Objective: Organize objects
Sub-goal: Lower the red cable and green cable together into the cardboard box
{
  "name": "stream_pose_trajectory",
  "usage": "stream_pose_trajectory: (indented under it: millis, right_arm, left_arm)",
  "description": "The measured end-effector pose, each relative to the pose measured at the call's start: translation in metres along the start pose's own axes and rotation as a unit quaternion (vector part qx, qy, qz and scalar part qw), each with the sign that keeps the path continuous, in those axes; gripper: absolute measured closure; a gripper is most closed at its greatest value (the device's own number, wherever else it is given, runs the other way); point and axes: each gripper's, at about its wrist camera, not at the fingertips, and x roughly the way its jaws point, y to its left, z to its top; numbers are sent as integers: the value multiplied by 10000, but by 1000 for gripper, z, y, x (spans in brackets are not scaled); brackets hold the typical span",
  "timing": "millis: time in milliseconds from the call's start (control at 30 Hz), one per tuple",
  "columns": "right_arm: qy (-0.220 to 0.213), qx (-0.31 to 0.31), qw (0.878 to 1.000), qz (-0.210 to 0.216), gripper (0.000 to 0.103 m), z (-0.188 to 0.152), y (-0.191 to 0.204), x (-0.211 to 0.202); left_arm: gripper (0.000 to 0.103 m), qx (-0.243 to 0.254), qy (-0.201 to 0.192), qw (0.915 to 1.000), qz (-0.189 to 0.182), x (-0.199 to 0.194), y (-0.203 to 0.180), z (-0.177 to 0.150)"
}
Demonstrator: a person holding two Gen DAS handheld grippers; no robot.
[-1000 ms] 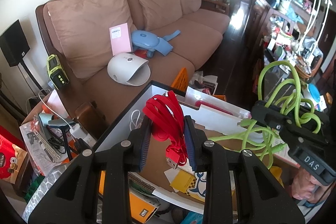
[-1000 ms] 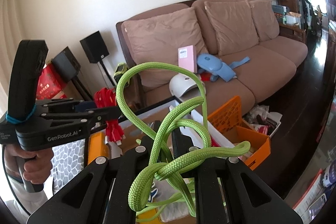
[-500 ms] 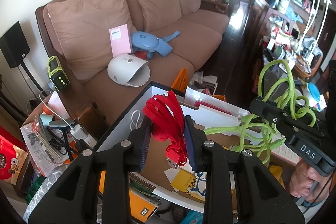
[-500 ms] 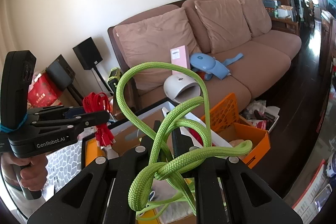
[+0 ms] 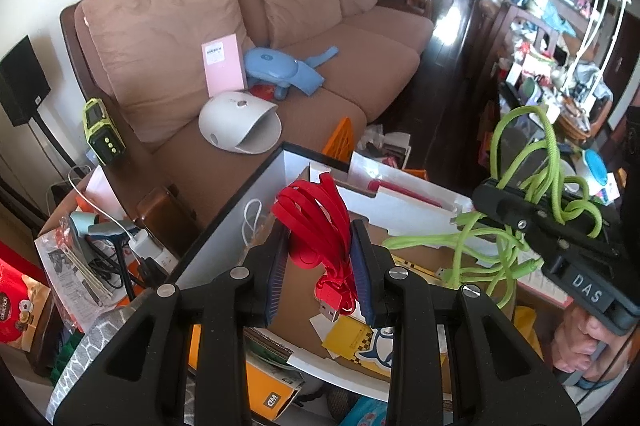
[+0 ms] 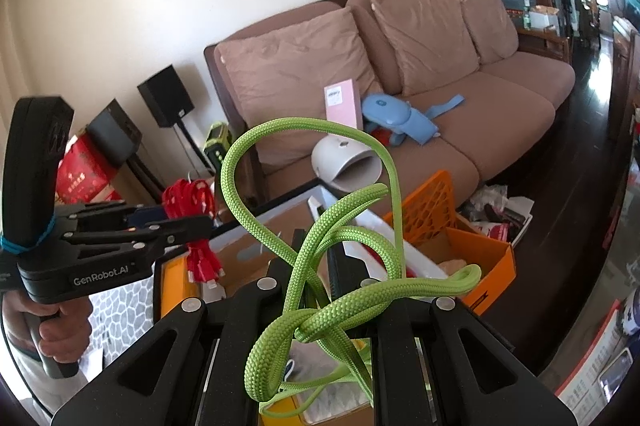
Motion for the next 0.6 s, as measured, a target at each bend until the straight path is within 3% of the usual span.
stream_pose_trajectory:
  millis: [600]
  right_arm:
    - [498, -456, 9977, 93, 91, -13, 20, 19]
  left_arm:
    - [75, 208, 104, 9997, 93, 5, -9, -3]
